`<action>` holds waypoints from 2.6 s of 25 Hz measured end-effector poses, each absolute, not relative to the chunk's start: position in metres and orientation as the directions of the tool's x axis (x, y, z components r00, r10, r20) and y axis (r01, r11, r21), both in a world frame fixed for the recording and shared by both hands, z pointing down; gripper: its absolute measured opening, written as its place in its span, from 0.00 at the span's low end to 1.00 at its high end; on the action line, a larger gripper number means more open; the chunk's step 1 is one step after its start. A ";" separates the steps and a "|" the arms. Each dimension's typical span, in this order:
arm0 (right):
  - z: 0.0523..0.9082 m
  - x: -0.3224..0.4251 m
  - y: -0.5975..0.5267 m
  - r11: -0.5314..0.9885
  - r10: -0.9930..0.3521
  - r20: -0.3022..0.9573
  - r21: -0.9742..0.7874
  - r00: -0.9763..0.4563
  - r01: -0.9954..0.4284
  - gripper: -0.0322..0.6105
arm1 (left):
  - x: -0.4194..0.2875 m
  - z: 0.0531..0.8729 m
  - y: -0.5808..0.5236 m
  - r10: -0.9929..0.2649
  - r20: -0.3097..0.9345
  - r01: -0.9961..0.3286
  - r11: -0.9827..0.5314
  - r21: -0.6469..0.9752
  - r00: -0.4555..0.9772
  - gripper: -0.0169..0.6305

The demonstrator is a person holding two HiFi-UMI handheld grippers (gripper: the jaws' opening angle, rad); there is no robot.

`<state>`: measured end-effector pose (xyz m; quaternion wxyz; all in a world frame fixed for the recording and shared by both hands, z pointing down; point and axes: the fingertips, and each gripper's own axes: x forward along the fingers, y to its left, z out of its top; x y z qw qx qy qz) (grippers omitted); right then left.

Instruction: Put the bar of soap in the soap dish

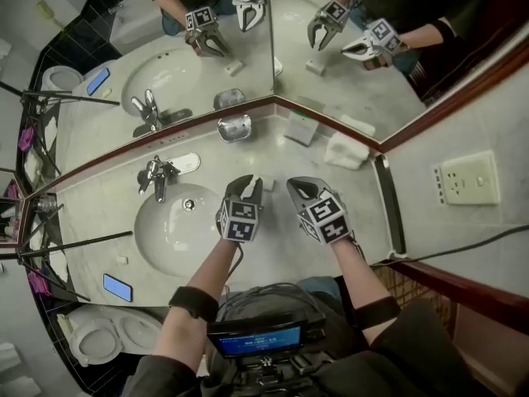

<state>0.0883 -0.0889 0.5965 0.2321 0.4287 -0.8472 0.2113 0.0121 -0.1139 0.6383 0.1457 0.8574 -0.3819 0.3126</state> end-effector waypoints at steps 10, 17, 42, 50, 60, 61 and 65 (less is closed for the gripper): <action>0.560 0.060 -0.089 0.576 -0.633 0.507 -0.197 -0.585 -0.793 0.08 | -0.054 0.546 -0.088 -0.692 0.491 -0.821 -0.565 0.089 0.529 0.03; 0.544 0.049 -0.075 0.598 -0.629 0.479 -0.206 -0.613 -0.775 0.08 | -0.091 0.509 -0.059 -0.745 0.427 -0.849 -0.515 0.118 0.512 0.03; 0.560 0.027 -0.055 0.710 -0.567 0.605 0.014 -0.560 -0.704 0.10 | -0.096 0.518 -0.031 -0.760 0.441 -0.865 -0.494 0.086 0.477 0.03; 0.616 0.019 -0.070 0.830 -0.440 0.761 0.141 -0.477 -0.540 0.40 | -0.095 0.527 -0.040 -0.749 0.459 -0.863 -0.498 0.085 0.477 0.03; 0.691 0.006 -0.107 0.933 -0.268 0.914 0.167 -0.306 -0.319 0.51 | -0.103 0.544 -0.056 -0.731 0.482 -0.864 -0.488 0.124 0.482 0.03; 0.699 0.005 -0.108 0.939 -0.246 0.923 0.151 -0.295 -0.310 0.51 | -0.104 0.547 -0.058 -0.729 0.487 -0.865 -0.484 0.128 0.480 0.03; 0.731 0.002 -0.105 0.955 -0.164 0.952 0.087 -0.259 -0.284 0.51 | -0.109 0.556 -0.062 -0.725 0.499 -0.870 -0.473 0.141 0.475 0.03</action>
